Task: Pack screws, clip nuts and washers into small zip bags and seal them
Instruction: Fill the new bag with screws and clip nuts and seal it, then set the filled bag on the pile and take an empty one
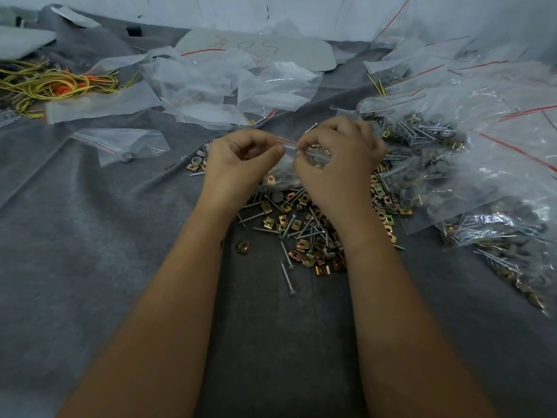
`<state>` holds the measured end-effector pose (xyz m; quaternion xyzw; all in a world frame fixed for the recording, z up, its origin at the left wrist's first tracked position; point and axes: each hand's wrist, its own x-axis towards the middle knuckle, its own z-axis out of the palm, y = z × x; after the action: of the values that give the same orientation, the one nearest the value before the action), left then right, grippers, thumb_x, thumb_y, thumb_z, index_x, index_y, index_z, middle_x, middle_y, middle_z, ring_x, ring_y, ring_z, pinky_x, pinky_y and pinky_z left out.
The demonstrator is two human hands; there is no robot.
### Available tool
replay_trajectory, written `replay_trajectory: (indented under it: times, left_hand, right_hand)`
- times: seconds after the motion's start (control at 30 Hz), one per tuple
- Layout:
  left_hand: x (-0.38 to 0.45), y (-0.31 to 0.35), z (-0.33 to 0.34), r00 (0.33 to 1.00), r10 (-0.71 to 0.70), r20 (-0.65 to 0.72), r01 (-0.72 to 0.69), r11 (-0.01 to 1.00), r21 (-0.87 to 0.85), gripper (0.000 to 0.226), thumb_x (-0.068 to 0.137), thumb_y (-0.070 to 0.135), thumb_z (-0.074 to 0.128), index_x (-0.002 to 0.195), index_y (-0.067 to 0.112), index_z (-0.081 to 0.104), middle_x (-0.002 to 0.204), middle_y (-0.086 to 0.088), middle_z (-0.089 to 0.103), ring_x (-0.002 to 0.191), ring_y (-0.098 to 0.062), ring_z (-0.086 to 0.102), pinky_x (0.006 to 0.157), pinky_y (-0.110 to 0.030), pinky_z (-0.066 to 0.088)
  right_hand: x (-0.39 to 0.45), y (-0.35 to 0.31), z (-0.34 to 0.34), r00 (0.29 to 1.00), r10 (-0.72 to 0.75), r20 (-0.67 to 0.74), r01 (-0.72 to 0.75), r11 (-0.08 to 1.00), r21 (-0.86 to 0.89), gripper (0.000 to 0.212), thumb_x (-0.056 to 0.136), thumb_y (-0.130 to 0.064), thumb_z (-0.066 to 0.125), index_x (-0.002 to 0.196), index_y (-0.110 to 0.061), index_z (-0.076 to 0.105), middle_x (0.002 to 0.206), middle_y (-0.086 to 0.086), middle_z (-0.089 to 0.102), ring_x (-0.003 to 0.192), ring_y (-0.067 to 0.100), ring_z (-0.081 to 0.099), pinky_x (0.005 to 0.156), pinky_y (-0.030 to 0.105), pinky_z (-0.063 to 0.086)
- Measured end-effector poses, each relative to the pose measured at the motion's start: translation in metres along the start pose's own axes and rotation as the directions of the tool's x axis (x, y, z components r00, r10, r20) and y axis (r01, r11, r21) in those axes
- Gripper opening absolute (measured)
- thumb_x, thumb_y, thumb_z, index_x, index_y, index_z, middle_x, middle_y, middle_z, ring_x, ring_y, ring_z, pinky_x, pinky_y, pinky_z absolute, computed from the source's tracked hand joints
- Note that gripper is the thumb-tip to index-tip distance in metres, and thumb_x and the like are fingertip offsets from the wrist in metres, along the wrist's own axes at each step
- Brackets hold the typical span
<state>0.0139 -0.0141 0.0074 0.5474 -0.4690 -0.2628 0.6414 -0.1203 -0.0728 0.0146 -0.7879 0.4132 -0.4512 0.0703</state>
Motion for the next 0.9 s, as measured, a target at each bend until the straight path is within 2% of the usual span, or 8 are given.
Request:
replay_trajectory:
  times: [0.2,0.33,0.43,0.53,0.63,0.73,0.8,0.9]
  left_hand:
    - [-0.002,0.002,0.004,0.997,0.055,0.045,-0.059,0.993,0.1,0.004,0.089,0.007,0.069,0.088,0.01,0.069,0.08,-0.016,0.063,0.067,-0.019,0.048,0.06,-0.027,0.041]
    - [-0.001,0.001,0.007,0.995,0.089,0.035,-0.094,0.984,0.154,0.003,0.089,0.005,0.068,0.089,0.007,0.068,0.08,-0.002,0.065,0.068,-0.006,0.053,0.065,-0.022,0.045]
    - [-0.002,0.002,0.01,0.991,0.13,0.011,-0.13,0.981,0.141,0.004,0.089,0.004,0.068,0.087,0.007,0.067,0.078,-0.004,0.064,0.07,-0.005,0.055,0.068,-0.022,0.046]
    - [-0.002,0.004,0.006,0.994,0.079,-0.077,-0.077,0.997,0.029,0.014,0.089,0.004,0.065,0.082,0.017,0.065,0.08,-0.019,0.064,0.073,-0.019,0.056,0.071,-0.034,0.05]
    - [0.005,0.006,-0.014,0.958,0.034,-0.284,-0.074,0.989,-0.129,0.015,0.09,0.003,0.061,0.082,0.016,0.063,0.072,0.006,0.063,0.071,-0.007,0.057,0.071,-0.024,0.048]
    - [0.01,0.007,-0.029,0.925,0.021,-0.378,-0.095,0.979,-0.18,0.015,0.094,0.002,0.056,0.085,0.013,0.059,0.068,0.011,0.064,0.067,-0.004,0.059,0.068,-0.021,0.049]
    - [0.008,0.006,-0.025,0.934,-0.004,-0.358,-0.081,0.972,-0.221,0.015,0.096,0.002,0.053,0.086,0.012,0.057,0.067,0.008,0.067,0.066,-0.006,0.063,0.066,-0.023,0.053]
    - [0.007,0.005,-0.017,0.952,-0.008,-0.305,-0.075,0.962,-0.261,0.014,0.098,0.001,0.052,0.088,0.01,0.054,0.066,0.006,0.068,0.062,-0.009,0.064,0.064,-0.025,0.056]
  right_hand:
    - [-0.002,-0.004,0.0,0.998,-0.055,-0.017,0.054,0.997,-0.047,0.004,0.078,-0.039,0.067,0.079,-0.035,0.068,0.096,-0.014,0.056,0.11,0.013,0.04,0.089,0.03,0.014]
    - [-0.001,-0.004,0.0,0.997,-0.07,-0.035,0.068,0.997,-0.042,0.003,0.077,-0.036,0.068,0.076,-0.033,0.067,0.088,-0.019,0.052,0.106,0.01,0.04,0.09,0.032,0.016]
    - [0.0,-0.005,0.002,0.997,-0.058,-0.042,0.058,0.998,-0.017,0.003,0.077,-0.034,0.065,0.074,-0.034,0.065,0.084,-0.019,0.054,0.103,0.005,0.037,0.09,0.03,0.015]
    - [0.002,0.001,-0.003,0.998,0.03,-0.057,-0.03,0.999,0.012,0.012,0.078,-0.026,0.059,0.069,-0.034,0.061,0.082,-0.019,0.056,0.098,-0.001,0.033,0.09,0.028,0.014]
    - [0.006,0.016,-0.016,0.977,0.198,-0.078,-0.197,0.98,0.02,0.017,0.08,-0.018,0.058,0.069,-0.031,0.057,0.082,-0.016,0.056,0.097,0.007,0.044,0.097,0.032,0.019]
    - [0.01,0.025,-0.027,0.937,0.344,-0.065,-0.327,0.925,0.193,0.017,0.081,-0.009,0.054,0.072,-0.023,0.06,0.083,-0.008,0.06,0.091,0.015,0.057,0.098,0.047,0.041]
    - [0.009,0.02,-0.028,0.918,0.395,0.029,-0.378,0.854,0.357,0.017,0.083,-0.008,0.055,0.082,-0.022,0.066,0.089,-0.007,0.063,0.087,0.008,0.058,0.085,0.034,0.05]
    - [0.005,0.006,-0.021,0.91,0.285,0.301,-0.405,0.766,0.499,0.026,0.087,-0.021,0.064,0.112,-0.025,0.067,0.1,-0.013,0.064,0.089,-0.005,0.058,0.073,0.011,0.047]
